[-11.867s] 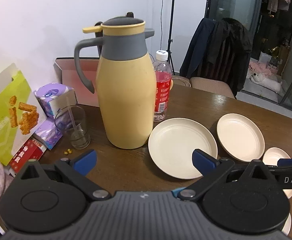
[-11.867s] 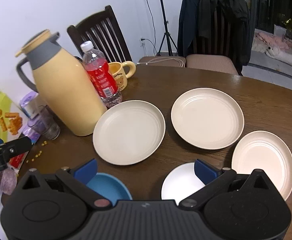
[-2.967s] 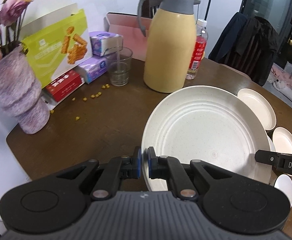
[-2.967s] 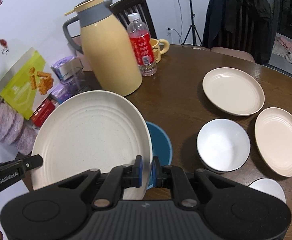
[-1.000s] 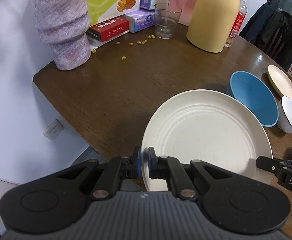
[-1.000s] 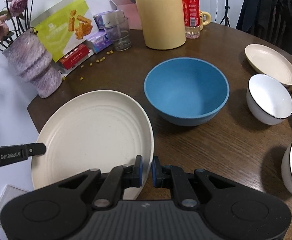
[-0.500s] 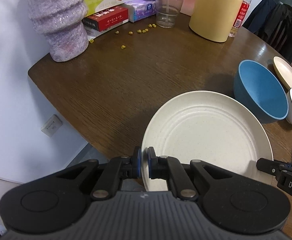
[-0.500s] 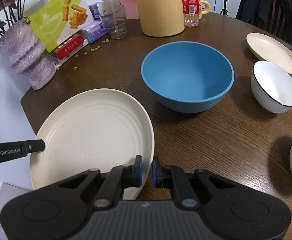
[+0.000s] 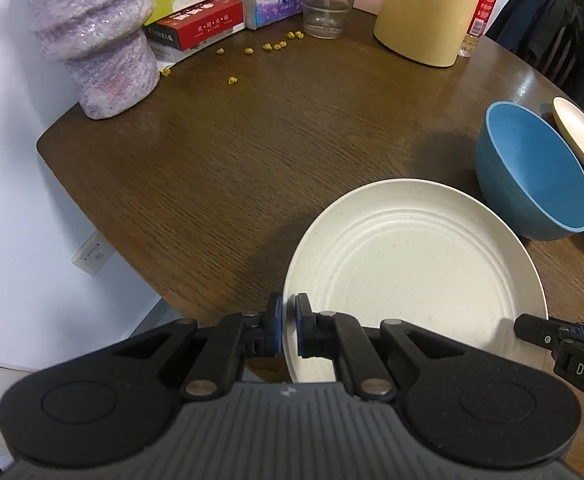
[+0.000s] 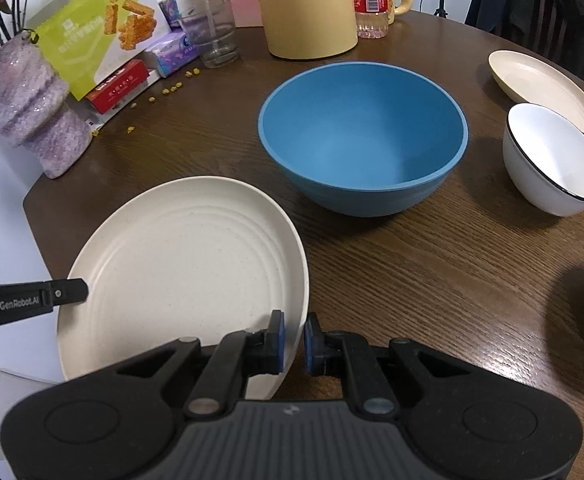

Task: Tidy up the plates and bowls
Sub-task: 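Carry both held cream plates toward the vase end of the table, then lower both held cream plates onto the table and open both grippers, then move both open grippers across the table toward the remaining cream plates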

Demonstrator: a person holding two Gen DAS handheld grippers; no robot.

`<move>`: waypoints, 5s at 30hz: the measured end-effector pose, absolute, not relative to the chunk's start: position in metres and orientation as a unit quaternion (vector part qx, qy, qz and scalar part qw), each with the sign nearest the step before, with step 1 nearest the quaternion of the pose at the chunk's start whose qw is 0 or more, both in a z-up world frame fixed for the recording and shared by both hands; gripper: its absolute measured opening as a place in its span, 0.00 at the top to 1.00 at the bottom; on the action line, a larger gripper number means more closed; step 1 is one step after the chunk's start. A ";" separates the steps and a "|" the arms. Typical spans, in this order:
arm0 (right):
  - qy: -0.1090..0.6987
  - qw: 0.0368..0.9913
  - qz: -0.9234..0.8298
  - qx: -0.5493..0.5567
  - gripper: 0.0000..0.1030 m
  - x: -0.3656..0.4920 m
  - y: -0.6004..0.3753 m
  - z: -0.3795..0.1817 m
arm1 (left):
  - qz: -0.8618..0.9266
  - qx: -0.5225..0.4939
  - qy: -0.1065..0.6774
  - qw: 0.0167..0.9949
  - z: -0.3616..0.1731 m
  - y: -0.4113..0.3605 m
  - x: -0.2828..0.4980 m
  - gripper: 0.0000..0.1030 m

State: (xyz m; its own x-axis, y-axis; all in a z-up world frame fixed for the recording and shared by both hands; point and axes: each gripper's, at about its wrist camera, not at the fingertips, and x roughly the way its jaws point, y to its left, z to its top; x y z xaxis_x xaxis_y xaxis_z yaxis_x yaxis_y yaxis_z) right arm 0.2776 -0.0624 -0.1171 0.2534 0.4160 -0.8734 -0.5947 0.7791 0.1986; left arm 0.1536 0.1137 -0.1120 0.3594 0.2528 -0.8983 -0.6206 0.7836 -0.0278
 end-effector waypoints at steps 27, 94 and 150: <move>0.523 0.791 0.305 -0.089 0.90 0.284 -0.060 -0.134 | 0.257 -0.183 0.517 0.796 -0.128 0.120 0.172 0.93; 0.514 0.833 0.204 0.028 0.00 0.259 -0.216 -0.063 | 0.198 -0.165 0.442 0.859 -0.053 0.049 0.134 0.00; 0.474 0.873 -0.024 0.108 0.00 0.256 -0.291 -0.007 | -0.028 -0.060 0.416 0.907 0.009 0.000 0.245 0.00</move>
State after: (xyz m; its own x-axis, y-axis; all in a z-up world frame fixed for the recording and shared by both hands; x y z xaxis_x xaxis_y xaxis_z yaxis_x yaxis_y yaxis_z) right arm 0.2556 -0.2911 -0.0072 0.5493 0.0604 -0.8335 0.1451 0.9753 0.1663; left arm 0.2450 0.0002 0.0094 0.6531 -0.1010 -0.7505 0.0014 0.9912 -0.1322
